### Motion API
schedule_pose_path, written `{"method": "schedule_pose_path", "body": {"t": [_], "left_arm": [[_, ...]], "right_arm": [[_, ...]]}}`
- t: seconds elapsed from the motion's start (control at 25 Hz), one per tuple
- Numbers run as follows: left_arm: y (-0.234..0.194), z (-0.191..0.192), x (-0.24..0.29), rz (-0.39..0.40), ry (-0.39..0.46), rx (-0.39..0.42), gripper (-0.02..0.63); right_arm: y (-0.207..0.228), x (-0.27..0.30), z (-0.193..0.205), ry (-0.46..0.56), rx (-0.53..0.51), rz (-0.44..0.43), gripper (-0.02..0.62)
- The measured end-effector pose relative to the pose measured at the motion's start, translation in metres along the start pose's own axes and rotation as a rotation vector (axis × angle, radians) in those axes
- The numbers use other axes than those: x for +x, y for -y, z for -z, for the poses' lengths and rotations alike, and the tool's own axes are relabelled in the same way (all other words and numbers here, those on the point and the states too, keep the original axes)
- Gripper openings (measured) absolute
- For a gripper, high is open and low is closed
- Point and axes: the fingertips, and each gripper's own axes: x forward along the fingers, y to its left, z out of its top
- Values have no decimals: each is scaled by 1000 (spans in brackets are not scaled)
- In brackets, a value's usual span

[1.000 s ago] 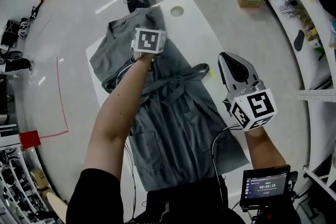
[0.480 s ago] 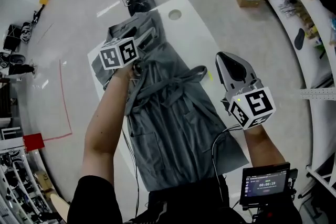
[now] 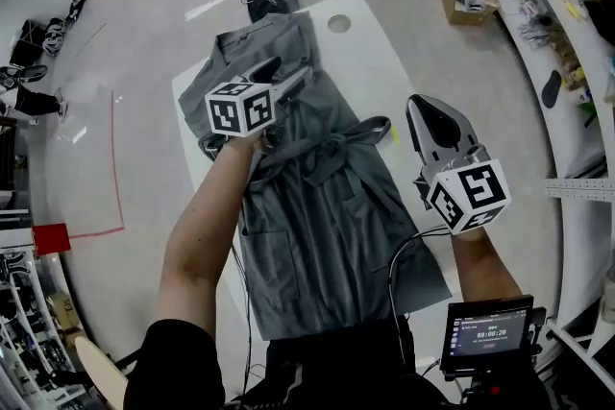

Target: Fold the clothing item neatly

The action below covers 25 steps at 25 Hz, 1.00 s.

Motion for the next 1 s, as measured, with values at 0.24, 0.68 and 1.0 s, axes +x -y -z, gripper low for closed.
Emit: {"method": "schedule_pose_path", "body": {"t": [0.24,0.68,1.0], "left_arm": [[46,7,-197,-96,127,-22,268],[144,209,-389,-156,40,-161,270],[194,332,-423,-173,-116,-274,310]], "right_arm": [[-28,-30,-27,-60,-29,-123,11],[-87,-179,17,-233,-18,-112,101],[-103,-267,114,-455,50,-105,179]]}}
